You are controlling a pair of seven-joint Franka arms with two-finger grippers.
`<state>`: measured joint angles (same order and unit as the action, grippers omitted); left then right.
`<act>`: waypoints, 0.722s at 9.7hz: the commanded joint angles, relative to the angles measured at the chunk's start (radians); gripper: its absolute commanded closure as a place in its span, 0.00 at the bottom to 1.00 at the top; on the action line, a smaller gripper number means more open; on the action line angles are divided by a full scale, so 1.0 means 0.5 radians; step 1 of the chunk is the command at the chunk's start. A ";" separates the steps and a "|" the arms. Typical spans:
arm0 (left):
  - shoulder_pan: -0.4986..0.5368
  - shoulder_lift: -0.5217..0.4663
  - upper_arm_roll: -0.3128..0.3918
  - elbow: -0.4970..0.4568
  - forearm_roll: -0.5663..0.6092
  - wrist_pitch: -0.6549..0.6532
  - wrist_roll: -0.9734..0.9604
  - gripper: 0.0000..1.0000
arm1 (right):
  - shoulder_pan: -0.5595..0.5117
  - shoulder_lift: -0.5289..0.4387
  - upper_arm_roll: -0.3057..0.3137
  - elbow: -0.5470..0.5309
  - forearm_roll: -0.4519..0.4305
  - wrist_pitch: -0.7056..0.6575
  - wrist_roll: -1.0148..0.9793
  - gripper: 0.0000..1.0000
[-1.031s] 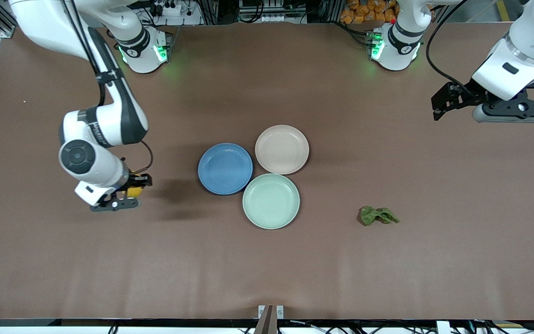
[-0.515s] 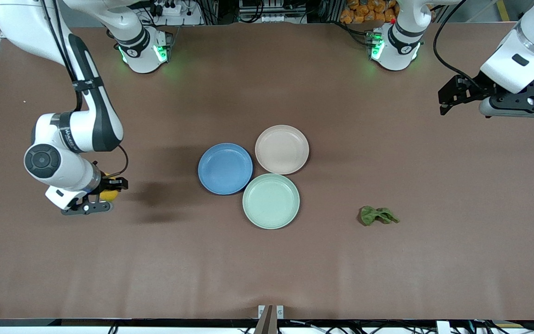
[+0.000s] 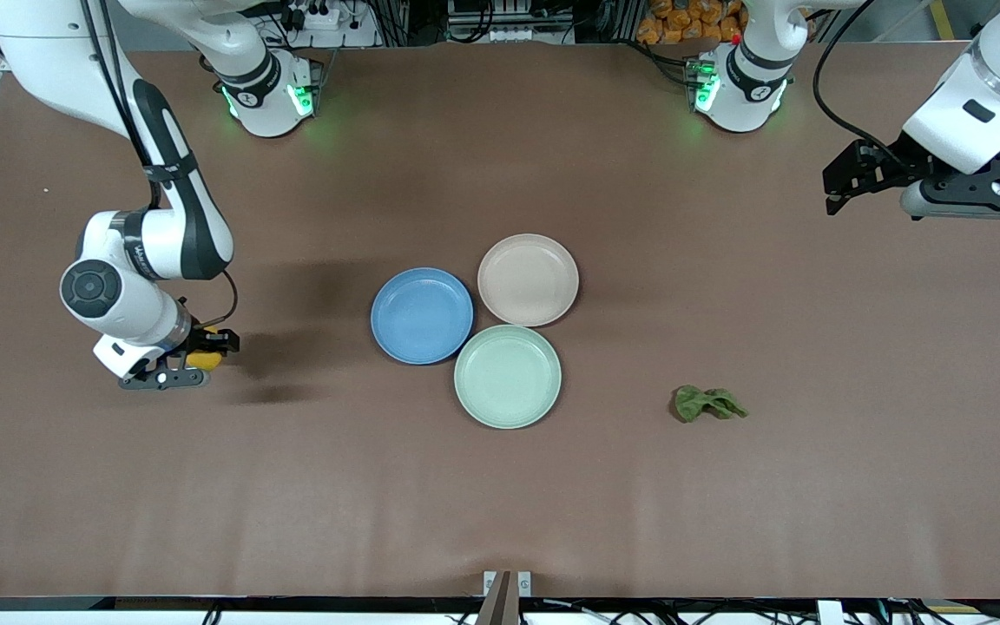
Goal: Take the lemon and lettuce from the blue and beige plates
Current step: 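Carry the lemon off the blue plate with the right gripper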
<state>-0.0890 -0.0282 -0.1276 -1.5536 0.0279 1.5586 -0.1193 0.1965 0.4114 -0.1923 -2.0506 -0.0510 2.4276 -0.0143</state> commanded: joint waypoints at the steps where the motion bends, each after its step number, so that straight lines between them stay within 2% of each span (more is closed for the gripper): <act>1: 0.028 0.020 -0.005 0.049 -0.025 -0.046 0.048 0.00 | -0.025 -0.031 0.010 -0.199 0.053 0.230 -0.036 0.52; 6: 0.025 0.017 -0.009 0.048 -0.025 -0.046 0.042 0.00 | -0.019 -0.007 0.016 -0.292 0.059 0.274 -0.039 0.52; 7: 0.025 0.017 -0.009 0.048 -0.025 -0.046 0.042 0.00 | -0.016 -0.007 0.016 -0.298 0.144 0.274 -0.051 0.52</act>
<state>-0.0839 -0.0260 -0.1284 -1.5530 0.0268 1.5580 -0.1193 0.1935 0.4211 -0.1898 -2.1784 -0.0287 2.5515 -0.0145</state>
